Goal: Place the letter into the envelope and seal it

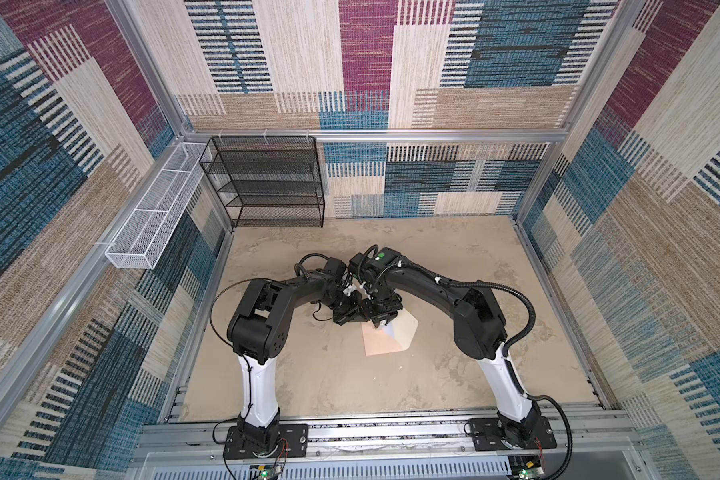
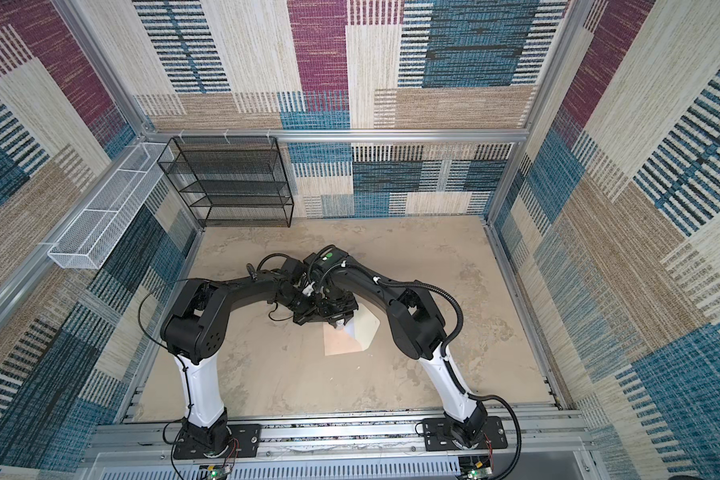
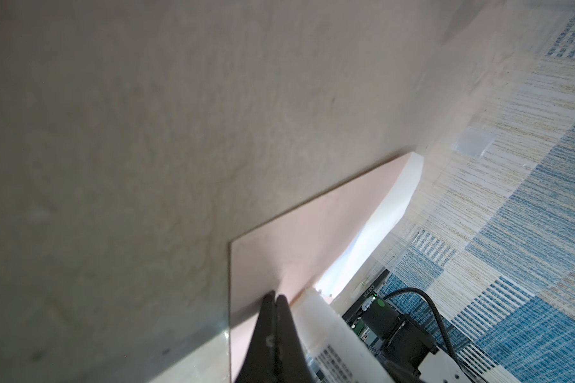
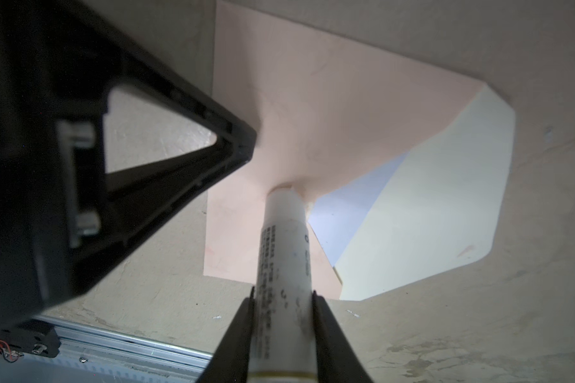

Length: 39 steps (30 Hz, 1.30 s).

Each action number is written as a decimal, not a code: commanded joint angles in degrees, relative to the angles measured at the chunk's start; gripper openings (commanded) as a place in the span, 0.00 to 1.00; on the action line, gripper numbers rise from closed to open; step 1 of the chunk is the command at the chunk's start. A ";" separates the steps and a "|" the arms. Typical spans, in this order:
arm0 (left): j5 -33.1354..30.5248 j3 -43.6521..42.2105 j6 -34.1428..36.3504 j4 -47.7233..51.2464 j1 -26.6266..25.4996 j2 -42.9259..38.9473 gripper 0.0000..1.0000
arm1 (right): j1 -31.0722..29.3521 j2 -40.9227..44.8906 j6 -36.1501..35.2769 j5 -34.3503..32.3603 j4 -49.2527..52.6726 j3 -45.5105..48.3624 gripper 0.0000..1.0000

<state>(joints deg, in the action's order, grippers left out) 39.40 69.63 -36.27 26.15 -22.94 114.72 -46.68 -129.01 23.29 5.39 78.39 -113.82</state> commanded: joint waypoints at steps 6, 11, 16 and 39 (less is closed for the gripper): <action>-2.04 -0.02 1.12 2.59 0.00 0.59 0.00 | -0.26 -0.89 0.22 -0.99 -1.71 -0.89 0.29; -2.10 -0.02 1.31 2.71 0.05 0.60 0.00 | -0.24 -1.06 0.27 -1.77 -1.67 -1.40 0.19; -2.64 0.07 1.77 3.47 0.02 0.86 0.00 | -0.19 -1.00 0.44 -2.36 -1.69 -0.27 0.10; -9.12 3.70 4.46 11.54 0.04 3.76 0.00 | -0.24 2.46 1.65 -6.23 -1.57 5.78 0.00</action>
<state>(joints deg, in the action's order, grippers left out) 39.27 73.95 -32.99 32.73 -22.90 117.40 -46.92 -126.74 23.68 2.74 74.30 -108.73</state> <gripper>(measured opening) 0.052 0.261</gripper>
